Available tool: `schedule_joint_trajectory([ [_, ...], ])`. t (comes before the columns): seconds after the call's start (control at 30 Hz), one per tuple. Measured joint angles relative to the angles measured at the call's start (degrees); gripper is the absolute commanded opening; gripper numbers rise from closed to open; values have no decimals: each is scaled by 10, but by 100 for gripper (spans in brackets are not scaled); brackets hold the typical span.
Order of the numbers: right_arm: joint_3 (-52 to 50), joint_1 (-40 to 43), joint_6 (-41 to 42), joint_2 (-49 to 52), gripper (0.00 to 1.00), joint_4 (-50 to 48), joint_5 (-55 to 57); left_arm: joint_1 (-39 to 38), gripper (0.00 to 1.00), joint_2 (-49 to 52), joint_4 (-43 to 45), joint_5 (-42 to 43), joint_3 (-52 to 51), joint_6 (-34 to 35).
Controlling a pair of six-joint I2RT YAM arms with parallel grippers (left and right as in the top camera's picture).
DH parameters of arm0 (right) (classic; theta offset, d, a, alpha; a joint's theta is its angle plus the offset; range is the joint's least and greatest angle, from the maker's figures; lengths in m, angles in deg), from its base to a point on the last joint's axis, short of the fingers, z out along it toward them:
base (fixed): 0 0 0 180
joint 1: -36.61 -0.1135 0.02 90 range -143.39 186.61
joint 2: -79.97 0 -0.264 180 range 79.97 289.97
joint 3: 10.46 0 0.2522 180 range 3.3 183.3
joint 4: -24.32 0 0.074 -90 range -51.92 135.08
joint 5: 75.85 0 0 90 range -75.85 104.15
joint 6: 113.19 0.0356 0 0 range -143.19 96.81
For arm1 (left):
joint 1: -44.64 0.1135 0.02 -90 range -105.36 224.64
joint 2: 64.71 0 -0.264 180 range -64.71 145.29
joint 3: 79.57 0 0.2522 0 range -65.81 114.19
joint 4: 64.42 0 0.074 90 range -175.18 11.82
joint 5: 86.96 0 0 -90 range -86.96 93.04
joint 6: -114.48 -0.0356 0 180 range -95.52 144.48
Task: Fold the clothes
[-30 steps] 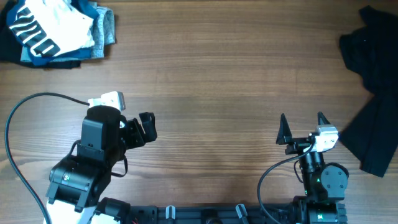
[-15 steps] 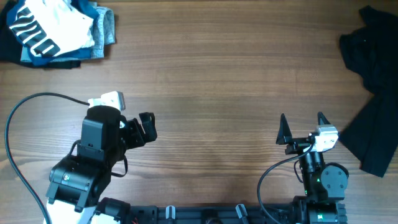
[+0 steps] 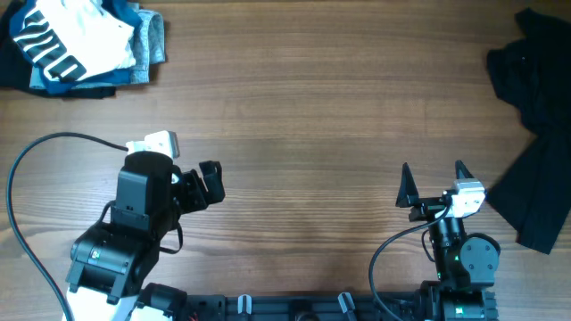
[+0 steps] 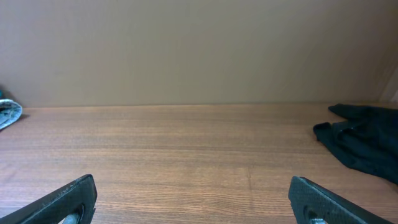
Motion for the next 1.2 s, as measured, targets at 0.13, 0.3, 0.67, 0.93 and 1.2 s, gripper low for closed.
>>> schedule_joint_trajectory([
  [0.13, 0, 0, 0, 0, 100, 0, 0, 29, 100, -54, 57, -1, -33, -16],
  [0.3, 0, 0, 0, 0, 100, 0, 0, 75, 100, -176, 142, 7, -129, -50],
  [0.67, 0, 0, 0, 0, 100, 0, 0, 132, 100, -357, 375, 14, -348, -109],
  [0.93, 0, 0, 0, 0, 100, 0, 0, 172, 100, -405, 424, 27, -431, -120],
  [1.2, 0, 0, 0, 0, 100, 0, 0, 186, 100, -444, 460, 35, -470, -120],
])
